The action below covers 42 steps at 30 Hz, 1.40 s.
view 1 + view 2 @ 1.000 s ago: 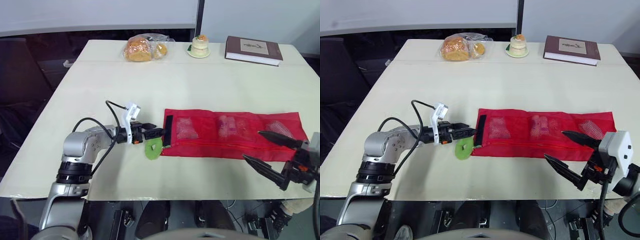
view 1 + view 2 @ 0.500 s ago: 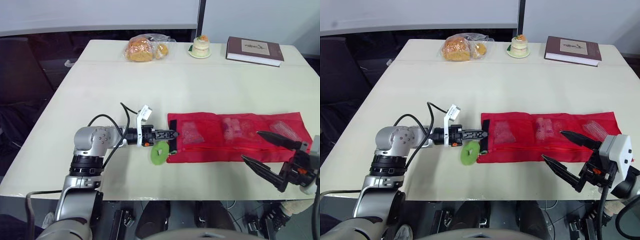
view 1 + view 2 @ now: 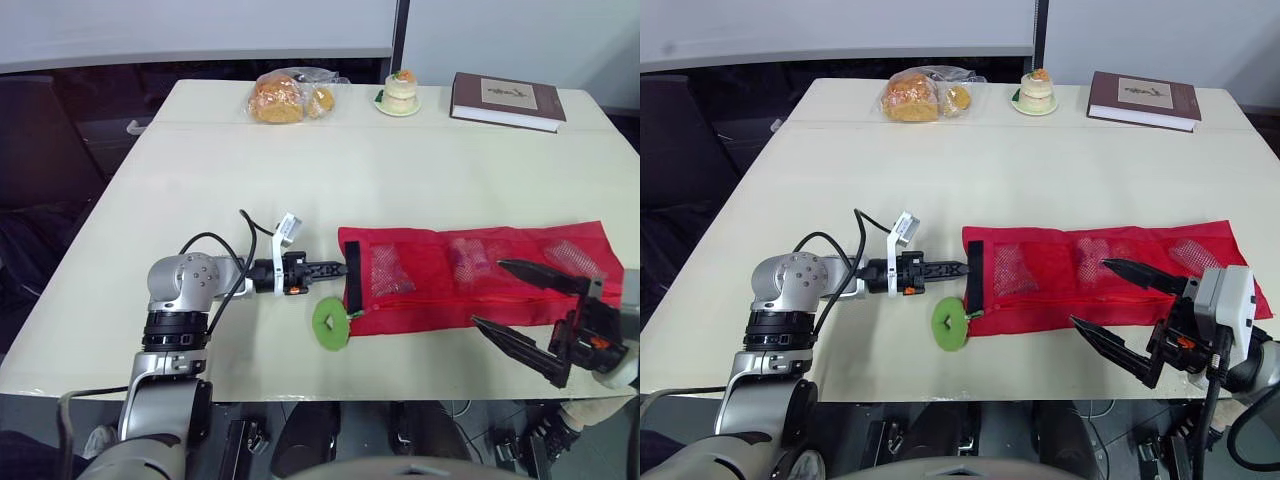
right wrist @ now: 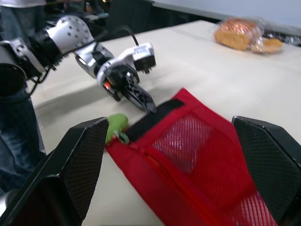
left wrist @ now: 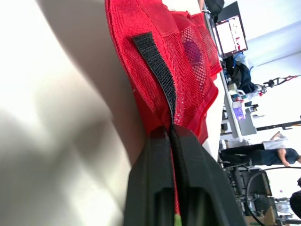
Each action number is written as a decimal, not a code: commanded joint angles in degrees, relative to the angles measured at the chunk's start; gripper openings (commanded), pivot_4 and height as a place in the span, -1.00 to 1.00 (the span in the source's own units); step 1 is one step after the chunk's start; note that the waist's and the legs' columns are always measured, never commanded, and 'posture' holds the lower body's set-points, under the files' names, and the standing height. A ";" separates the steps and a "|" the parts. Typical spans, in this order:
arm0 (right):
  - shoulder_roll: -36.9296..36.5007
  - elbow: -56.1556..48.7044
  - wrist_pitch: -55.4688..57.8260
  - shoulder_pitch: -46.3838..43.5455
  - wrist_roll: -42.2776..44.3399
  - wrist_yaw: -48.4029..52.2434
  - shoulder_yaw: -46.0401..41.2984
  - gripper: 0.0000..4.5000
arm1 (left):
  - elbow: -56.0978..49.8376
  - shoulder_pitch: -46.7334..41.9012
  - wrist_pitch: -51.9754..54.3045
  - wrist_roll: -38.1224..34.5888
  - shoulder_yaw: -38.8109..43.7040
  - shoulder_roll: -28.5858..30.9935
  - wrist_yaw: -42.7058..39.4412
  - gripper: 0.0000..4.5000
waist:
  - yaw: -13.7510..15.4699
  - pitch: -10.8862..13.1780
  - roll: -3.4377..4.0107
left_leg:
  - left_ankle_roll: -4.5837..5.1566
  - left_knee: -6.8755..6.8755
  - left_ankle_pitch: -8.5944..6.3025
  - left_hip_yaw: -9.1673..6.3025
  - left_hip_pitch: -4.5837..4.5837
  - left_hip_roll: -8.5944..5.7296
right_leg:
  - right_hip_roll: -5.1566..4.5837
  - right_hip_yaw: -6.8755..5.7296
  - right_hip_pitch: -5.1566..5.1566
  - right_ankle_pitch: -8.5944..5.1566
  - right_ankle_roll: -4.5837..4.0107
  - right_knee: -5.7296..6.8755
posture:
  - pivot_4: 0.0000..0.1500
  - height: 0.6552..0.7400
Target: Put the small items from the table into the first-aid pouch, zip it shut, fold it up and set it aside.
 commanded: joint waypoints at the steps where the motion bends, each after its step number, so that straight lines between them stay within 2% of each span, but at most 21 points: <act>1: -0.81 -2.06 -0.40 -1.14 2.13 -0.37 0.44 1.00 | -1.41 -0.29 -0.09 -1.88 1.44 -0.50 -0.17 -0.97 | 0.05 0.00 0.00 | 0.00 0.00 0.00 0.00 0.00 0.00 | 0.00 0.00 0.00 0.00 0.00 0.00 | 1.00 0.74; 6: -1.67 -1.51 0.02 -3.79 2.94 -0.94 2.85 1.00 | -1.21 -0.47 -3.89 -0.47 2.27 -1.68 1.17 -0.97 | 0.00 0.00 0.00 | 0.00 0.00 0.00 0.00 0.00 0.00 | -0.01 0.00 0.00 0.00 -0.01 0.00 | 1.00 0.74; 9: -2.44 0.58 0.29 -6.95 -0.99 -1.31 7.62 1.00 | 0.01 -0.85 -6.71 1.17 2.31 -2.71 3.23 -0.97 | 0.00 0.00 -0.01 | 0.00 0.00 0.00 0.01 0.00 0.00 | -0.02 0.00 0.00 0.01 -0.01 0.00 | 1.00 0.74; 12: -3.77 3.17 1.52 -13.58 -7.78 -1.65 17.60 1.00 | 1.20 -1.56 -8.13 2.10 1.87 -3.26 4.00 -0.97 | -0.07 0.01 -0.04 | -0.01 0.00 0.01 0.02 0.00 0.00 | -0.02 0.00 0.00 0.01 -0.02 0.00 | 1.00 0.74; 15: 0.68 6.28 2.78 -24.32 -10.54 -2.44 28.52 1.00 | 5.65 -3.77 -11.40 4.66 2.95 -4.51 7.04 -0.97 | -0.06 0.02 -0.04 | -0.02 -0.01 0.01 0.01 -0.01 0.00 | 0.00 -0.01 -0.05 0.01 -0.02 0.01 | 1.00 0.74; 17: 5.17 12.40 3.41 -33.67 -17.09 -2.81 38.23 1.00 | 8.56 -5.65 -12.81 5.85 2.59 -4.78 7.57 -0.97 | 0.16 0.02 -0.05 | -0.06 -0.01 0.04 -0.06 -0.08 -0.01 | 0.01 -0.07 -0.08 0.07 0.08 0.01 | 1.00 0.74; 18: 7.45 15.69 3.94 -37.91 -20.45 -2.76 43.28 1.00 | 9.35 -6.37 -13.35 6.42 1.91 -4.74 7.58 -0.97 | -0.76 0.02 -0.28 | -0.09 -0.01 0.05 -0.09 -0.10 -0.01 | -0.01 -0.12 -0.06 0.14 0.19 0.01 | 1.00 0.74; 21: 12.77 22.57 3.57 -44.35 -25.55 -1.25 50.89 1.00 | 11.79 -8.09 -14.14 7.36 1.52 -4.85 7.37 -0.97 | -0.56 0.01 -0.28 | -0.11 0.01 0.07 -0.01 0.00 -0.03 | 0.00 -0.05 -0.07 0.17 0.15 0.06 | 1.00 0.74; 27: 21.50 37.95 -2.77 -51.12 -32.62 3.41 58.60 1.00 | 14.34 -9.22 -15.14 8.45 1.78 -5.21 7.83 -0.97 | -0.32 0.01 -0.31 | -0.35 -0.03 0.19 -0.05 -0.14 -0.06 | -0.07 -0.15 -0.15 0.18 0.18 0.03 | 1.00 0.74; 33: 22.77 43.47 -4.25 -52.51 -38.19 6.23 61.69 1.00 | 13.50 -8.96 -14.64 8.08 2.58 -5.48 8.38 -0.97 | -0.32 0.01 -0.31 | -0.35 -0.01 0.20 -0.07 -0.10 -0.06 | -0.07 -0.15 -0.12 0.19 0.18 0.06 | 1.00 0.74; 38: 19.22 44.95 -3.42 -50.57 -45.71 6.23 64.78 1.00 | 12.81 -8.01 -14.99 8.17 2.98 -5.37 8.94 -0.97 | -0.36 0.01 -0.31 | -0.39 -0.01 0.22 -0.07 -0.07 -0.05 | -0.09 -0.16 -0.14 0.19 0.18 0.11 | 1.00 0.74; 42: 16.88 45.17 -5.64 -50.08 -50.31 6.24 65.41 0.49 | 12.88 -7.98 -15.31 8.23 3.02 -5.49 9.17 -1.00 | -0.34 0.00 -0.31 | -0.39 -0.01 0.22 -0.07 -0.04 -0.05 | -0.10 -0.16 -0.12 0.19 0.18 0.11 | 1.00 0.74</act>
